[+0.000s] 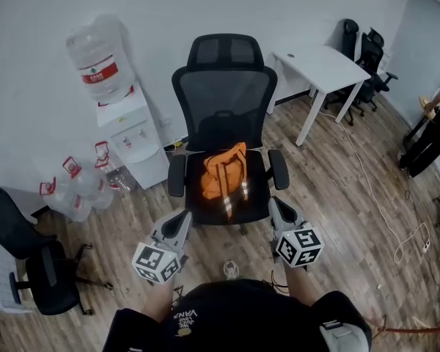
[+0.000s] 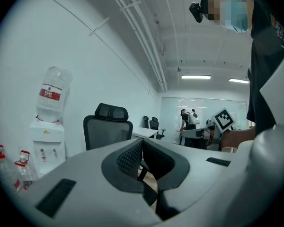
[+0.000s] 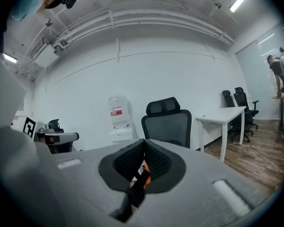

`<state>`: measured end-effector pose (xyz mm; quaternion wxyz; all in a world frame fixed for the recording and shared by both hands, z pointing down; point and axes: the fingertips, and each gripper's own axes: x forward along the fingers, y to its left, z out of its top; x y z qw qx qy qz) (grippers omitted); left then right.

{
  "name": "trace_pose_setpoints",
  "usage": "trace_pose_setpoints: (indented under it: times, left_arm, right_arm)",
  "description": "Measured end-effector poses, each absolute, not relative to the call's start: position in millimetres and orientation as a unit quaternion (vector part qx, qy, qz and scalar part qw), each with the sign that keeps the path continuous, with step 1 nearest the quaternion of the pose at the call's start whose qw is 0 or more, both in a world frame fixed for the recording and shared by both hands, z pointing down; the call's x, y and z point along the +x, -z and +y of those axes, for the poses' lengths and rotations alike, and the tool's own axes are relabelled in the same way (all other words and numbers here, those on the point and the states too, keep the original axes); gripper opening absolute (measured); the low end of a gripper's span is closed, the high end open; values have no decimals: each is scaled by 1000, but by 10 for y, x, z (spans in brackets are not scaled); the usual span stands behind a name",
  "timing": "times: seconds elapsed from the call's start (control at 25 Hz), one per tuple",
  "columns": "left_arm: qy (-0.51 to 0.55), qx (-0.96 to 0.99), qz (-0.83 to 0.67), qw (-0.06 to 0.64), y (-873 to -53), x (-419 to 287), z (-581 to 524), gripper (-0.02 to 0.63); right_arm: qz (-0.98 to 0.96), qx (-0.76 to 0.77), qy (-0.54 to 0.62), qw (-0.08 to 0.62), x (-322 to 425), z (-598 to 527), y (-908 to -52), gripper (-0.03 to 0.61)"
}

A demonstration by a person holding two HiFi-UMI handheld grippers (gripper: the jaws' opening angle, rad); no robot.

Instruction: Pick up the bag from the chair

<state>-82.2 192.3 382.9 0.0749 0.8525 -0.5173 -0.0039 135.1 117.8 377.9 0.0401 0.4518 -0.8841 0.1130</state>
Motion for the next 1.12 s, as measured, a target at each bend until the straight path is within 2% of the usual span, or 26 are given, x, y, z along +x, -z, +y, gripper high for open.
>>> trace_pose_setpoints:
  times: [0.48, 1.12]
  left_arm:
    - [8, 837, -540, 86, -3943, -615, 1219, 6]
    - [-1, 827, -554, 97, -4068, -540, 830, 6]
  right_arm:
    - [-894, 429, -123, 41, 1517, 454, -3890, -2]
    - [-903, 405, -140, 36, 1491, 8, -4060, -2]
